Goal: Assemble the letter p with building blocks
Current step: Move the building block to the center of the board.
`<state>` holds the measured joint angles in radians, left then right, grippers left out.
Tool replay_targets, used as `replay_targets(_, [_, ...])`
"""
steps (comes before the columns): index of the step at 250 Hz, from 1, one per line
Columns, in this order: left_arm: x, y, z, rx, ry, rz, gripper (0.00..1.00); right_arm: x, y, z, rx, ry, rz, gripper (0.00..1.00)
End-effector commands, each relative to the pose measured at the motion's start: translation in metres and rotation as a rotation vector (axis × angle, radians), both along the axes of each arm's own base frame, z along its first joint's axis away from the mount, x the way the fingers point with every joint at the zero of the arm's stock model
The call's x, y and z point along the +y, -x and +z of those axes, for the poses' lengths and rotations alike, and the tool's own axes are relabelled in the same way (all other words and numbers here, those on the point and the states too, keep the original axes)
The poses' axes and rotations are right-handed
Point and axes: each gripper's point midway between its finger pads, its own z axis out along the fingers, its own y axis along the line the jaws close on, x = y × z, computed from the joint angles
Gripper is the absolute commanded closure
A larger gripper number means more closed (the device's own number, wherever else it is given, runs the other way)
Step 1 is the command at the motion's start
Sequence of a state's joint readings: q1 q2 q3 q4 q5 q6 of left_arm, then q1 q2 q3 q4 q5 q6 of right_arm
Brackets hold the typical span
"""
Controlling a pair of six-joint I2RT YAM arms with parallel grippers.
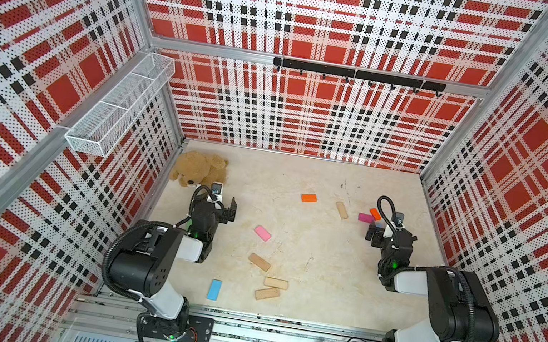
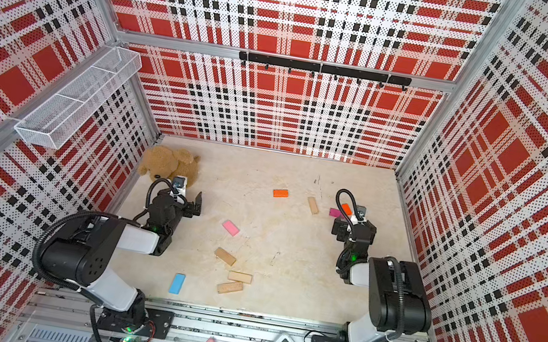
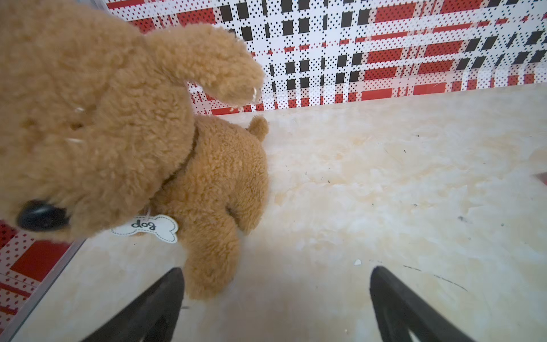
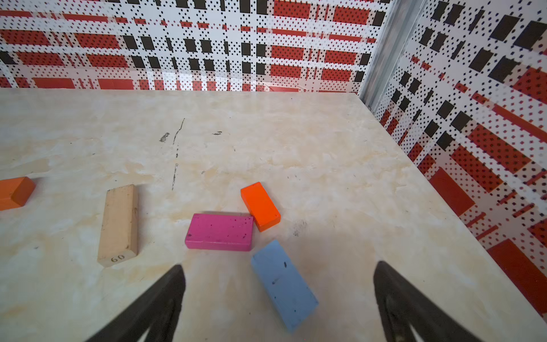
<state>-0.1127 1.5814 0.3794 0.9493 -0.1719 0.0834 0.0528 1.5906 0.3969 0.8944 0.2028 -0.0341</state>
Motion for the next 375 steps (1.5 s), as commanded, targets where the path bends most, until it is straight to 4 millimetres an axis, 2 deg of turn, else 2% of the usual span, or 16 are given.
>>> replay_targets(1, [0.0005,-0.0029,0.0093,-0.032,0.001,0.006,0.01,0.0001,-0.0018,0.0104,-0.048,0.004,0.003,0.0])
replay_targets(302, [0.0006,-0.0036,0.0097,-0.031,0.004,0.004,0.01,0.0001,-0.0019,0.0108,-0.049,0.005,0.003,0.0])
replay_targets(375, [0.005,-0.0069,0.0062,-0.008,0.083,-0.053,0.01,0.0001,-0.0018,0.0102,-0.048,0.004,0.003,0.0])
